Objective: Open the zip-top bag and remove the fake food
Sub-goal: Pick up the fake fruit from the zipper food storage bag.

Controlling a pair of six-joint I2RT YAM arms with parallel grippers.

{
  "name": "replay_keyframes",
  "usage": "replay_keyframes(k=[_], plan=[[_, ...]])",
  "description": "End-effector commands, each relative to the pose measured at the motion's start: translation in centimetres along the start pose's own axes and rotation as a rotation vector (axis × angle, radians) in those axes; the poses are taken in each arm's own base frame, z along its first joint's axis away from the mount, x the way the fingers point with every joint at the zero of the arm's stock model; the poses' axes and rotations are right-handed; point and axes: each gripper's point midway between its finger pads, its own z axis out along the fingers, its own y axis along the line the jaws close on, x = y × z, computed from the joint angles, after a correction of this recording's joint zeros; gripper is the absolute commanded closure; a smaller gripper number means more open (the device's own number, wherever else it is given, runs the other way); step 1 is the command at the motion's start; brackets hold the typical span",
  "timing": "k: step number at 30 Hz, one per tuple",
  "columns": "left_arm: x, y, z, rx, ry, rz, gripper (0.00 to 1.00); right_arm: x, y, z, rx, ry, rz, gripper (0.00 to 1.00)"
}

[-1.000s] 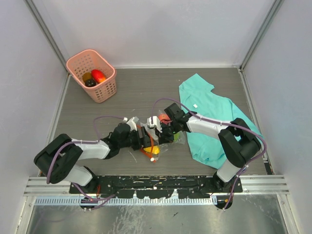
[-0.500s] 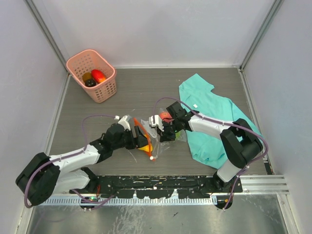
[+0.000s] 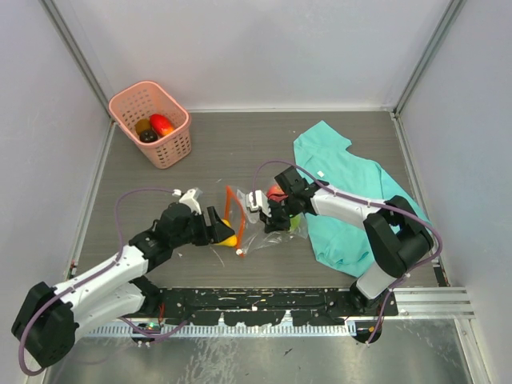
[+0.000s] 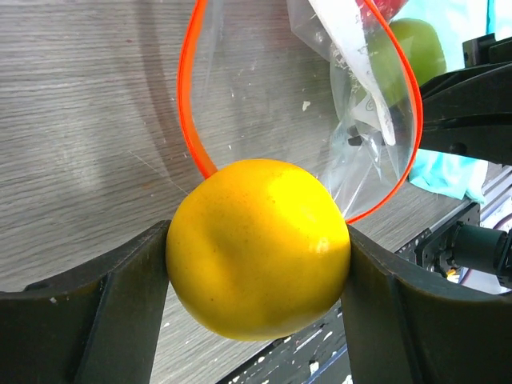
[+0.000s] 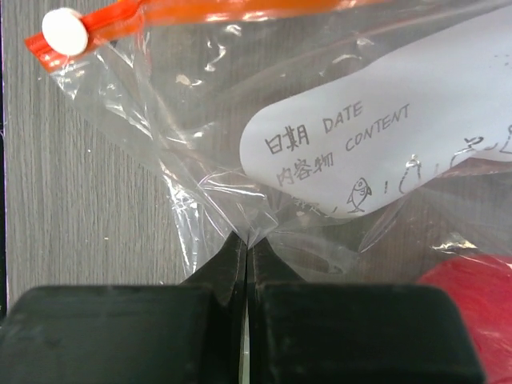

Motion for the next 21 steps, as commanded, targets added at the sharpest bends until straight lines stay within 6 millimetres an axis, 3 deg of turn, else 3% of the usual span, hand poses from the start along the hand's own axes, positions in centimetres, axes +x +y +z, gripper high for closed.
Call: replay_keyframes(k=[1,10,21], plan=[[-1.8,-0.4,-2.0,-0.030,-0.023,0.063,0.45,-1.6,-1.1,-1.4,0.042,-0.022,-0.055,0.99],[-4.8,-0.4,-5.2,-0.091,-0.070,0.127,0.44,-1.3,-0.9,-1.5,0.030,-0.012,-0.057,0.99],[-11.5,-1.0,-7.6,-0.102,-0.193,0.149,0.44,-1.5,-0.8,-1.8,0.030,-0.018,-0.072,0.99]])
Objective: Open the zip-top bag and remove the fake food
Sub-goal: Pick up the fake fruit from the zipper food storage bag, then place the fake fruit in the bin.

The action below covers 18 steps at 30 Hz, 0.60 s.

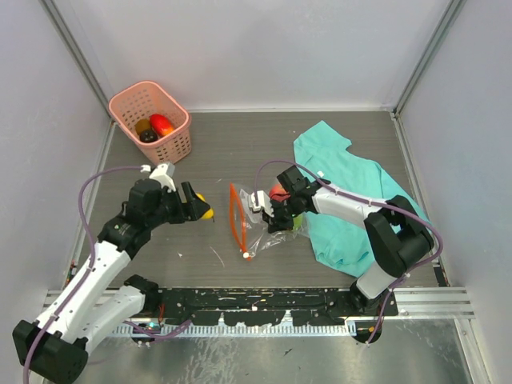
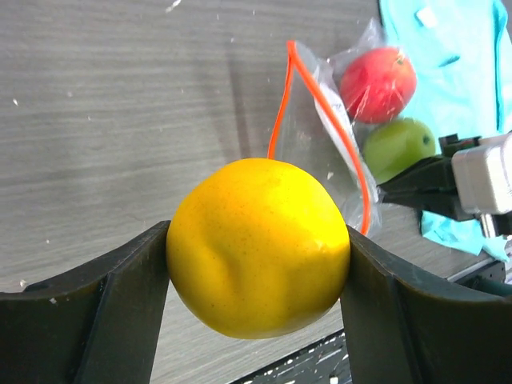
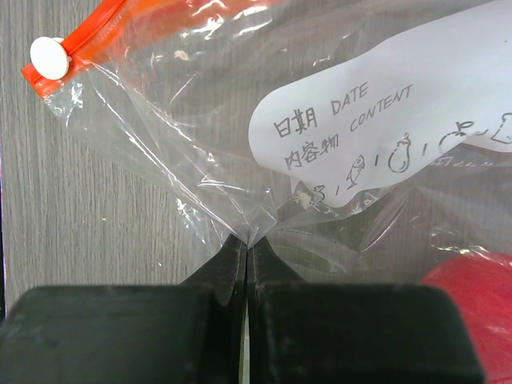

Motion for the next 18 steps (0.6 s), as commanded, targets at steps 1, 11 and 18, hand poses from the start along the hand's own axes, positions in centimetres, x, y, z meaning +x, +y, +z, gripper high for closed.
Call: replay_keyframes(k=[1,11,18], plan=[[-3.3,-1.1,-0.6,0.047,-0.060,0.040,0.44,-2.4,-1.0,-1.5,0.046,-0.047,-0.066,0.99],[-8.2,-0.1,-0.3,0.100,-0.135,-0.027,0.44,-2.6,-0.9,-1.6,0.045,-0.054,-0.069,0.99],[-12.1,0.7,-0.3,0.149,-0.193,-0.091,0.44,-2.4,-0.9,-1.5,0.038,-0.049,-0.070,0.98]])
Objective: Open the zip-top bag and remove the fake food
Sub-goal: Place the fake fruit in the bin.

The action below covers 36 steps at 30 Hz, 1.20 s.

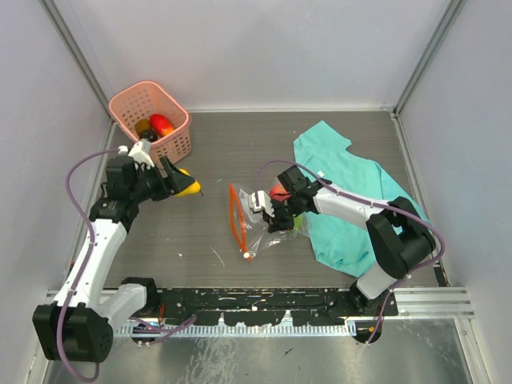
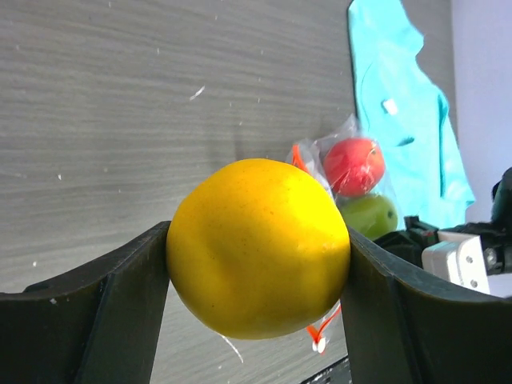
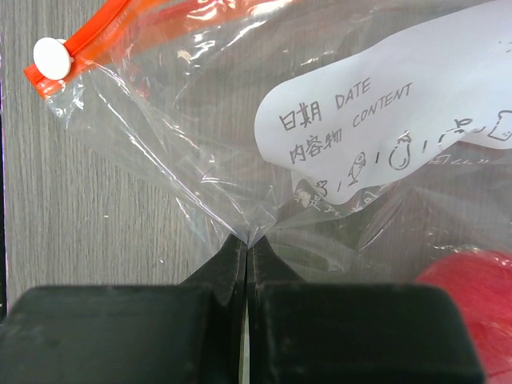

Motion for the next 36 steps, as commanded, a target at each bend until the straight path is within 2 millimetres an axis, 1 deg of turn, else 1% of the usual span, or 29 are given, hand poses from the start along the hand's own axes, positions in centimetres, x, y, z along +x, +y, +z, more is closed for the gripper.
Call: replay_keyframes(k=[1,6,7,8,11,16,21,25,29,31,34,35,36], plan=[[-4.9,-2.6,-0.4,0.136,-0.107,0.022,0.45,-2.2,-1.0,-1.1,0.034,-0.047,-0.056,0.98],[-8.4,-1.2,-0.4,0.138,-0.183,-0.031,0.44,-2.0,-1.0,-0.8,0.028,-0.040,-0.046,0.98],[-9.2,-0.4,-0.3,0.126,-0.203,-0.052,0.44,-1.9,-1.0,-0.8,0.027,-0.037,-0.042,0.98],[-10.0,-0.1,-0.1,0.127,-0.218,-0.069,0.44,-1.9,-1.1,-0.9,0.028,-0.037,-0.044,0.98],[-11.9,1.1,0.7,0.116,-0.246,-0.118,0.45,-2.2,-1.1,-1.1,0.035,-0.041,-0.053,0.98],[-15.4,3.3,2.5,0.072,-0.300,-0.192,0.45,-2.6,-0.9,-1.4,0.036,-0.055,-0.064,0.97],[-19.1,4.7,3.1,0.013,-0.371,-0.206,0.44,-2.6,-0.9,-1.4,0.033,-0.056,-0.066,0.97],[-21.6,6.0,3.7,-0.035,-0.417,-0.226,0.43,-2.7,-0.9,-1.5,0.034,-0.057,-0.067,0.96],[-23.1,8.0,5.1,-0.106,-0.429,-0.227,0.39,-2.7,-0.9,-1.6,0.036,-0.058,-0.066,0.96],[-23.6,8.9,5.6,-0.145,-0.426,-0.215,0.36,-2.7,-0.9,-1.6,0.036,-0.058,-0.068,0.96],[-24.3,10.4,6.1,-0.217,-0.418,-0.204,0.21,-2.8,-0.9,-1.6,0.037,-0.058,-0.067,0.96],[-24.7,10.7,6.2,-0.233,-0.422,-0.196,0.15,-2.7,-0.9,-1.6,0.037,-0.057,-0.066,0.96],[-25.0,10.8,6.2,-0.239,-0.428,-0.188,0.01,-2.7,-0.9,-1.6,0.037,-0.057,-0.066,0.96]])
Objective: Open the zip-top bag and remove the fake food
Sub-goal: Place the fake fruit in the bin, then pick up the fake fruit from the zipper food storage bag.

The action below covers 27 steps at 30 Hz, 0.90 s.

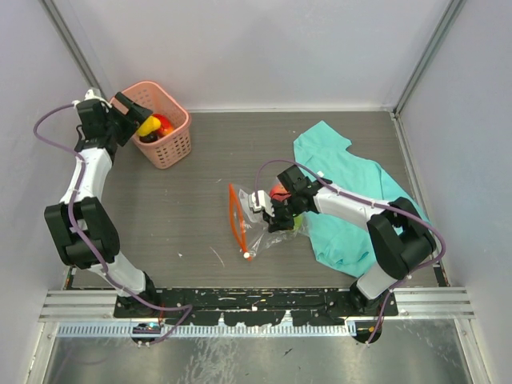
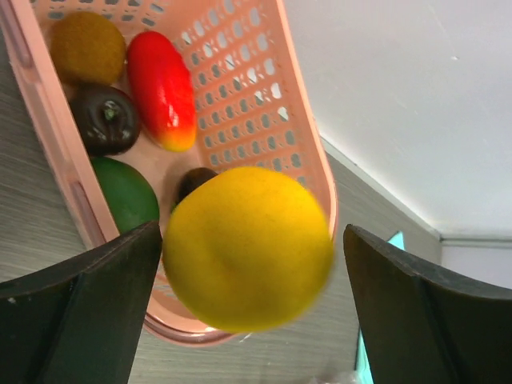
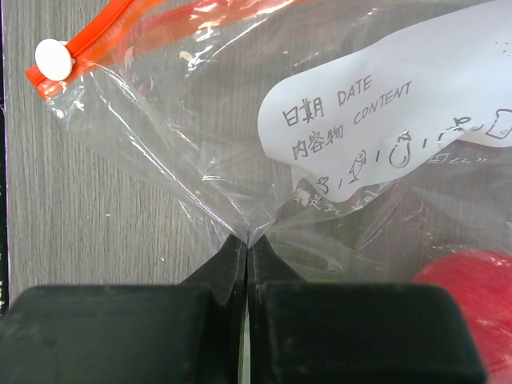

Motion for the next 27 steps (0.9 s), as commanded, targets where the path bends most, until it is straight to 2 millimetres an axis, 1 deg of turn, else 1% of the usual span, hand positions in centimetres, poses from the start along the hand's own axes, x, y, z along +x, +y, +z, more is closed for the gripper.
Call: replay_keyframes(k=[1,4,8,12,15,18,20,22,23,27], plan=[[-3.5,-0.3,0.2,-0.042,-0.093,0.069,0.02,-2.6,-0.9,-1.4,0.037,-0.057,-0.063,0.95],[-4.1,-0.6,0.3,-0.034,-0.111,0.074,0.02,-2.5,-0.9,-1.3,0.036,-0.056,-0.063,0.95],[-4.5,-1.8,-0.3,0.012,-0.125,0.088,0.02,-2.6,-0.9,-1.3,0.036,-0.058,-0.062,0.95],[-4.1,-3.6,-1.9,0.103,-0.138,0.106,0.02,-2.7,-0.8,-1.4,0.036,-0.064,-0.061,0.94],[-3.2,-5.6,-3.8,0.213,-0.134,0.116,0.02,-2.8,-0.8,-1.5,0.035,-0.068,-0.062,0.93],[-1.1,-7.3,-6.0,0.323,-0.076,0.101,0.02,-3.0,-0.7,-1.5,0.030,-0.073,-0.062,0.90],[0.9,-8.2,-7.5,0.388,-0.017,0.090,0.02,-3.1,-0.6,-1.6,0.027,-0.079,-0.064,0.86],[3.4,-8.4,-9.1,0.425,0.038,0.090,0.02,-3.5,-0.4,-1.9,0.029,-0.089,-0.076,0.80],[5.2,-8.5,-10.4,0.448,0.067,0.099,0.02,-3.6,-0.3,-2.0,0.026,-0.095,-0.080,0.77],[10.3,-7.8,-13.7,0.491,0.143,0.123,0.01,-4.1,0.6,-2.5,-0.008,-0.115,-0.113,0.64]])
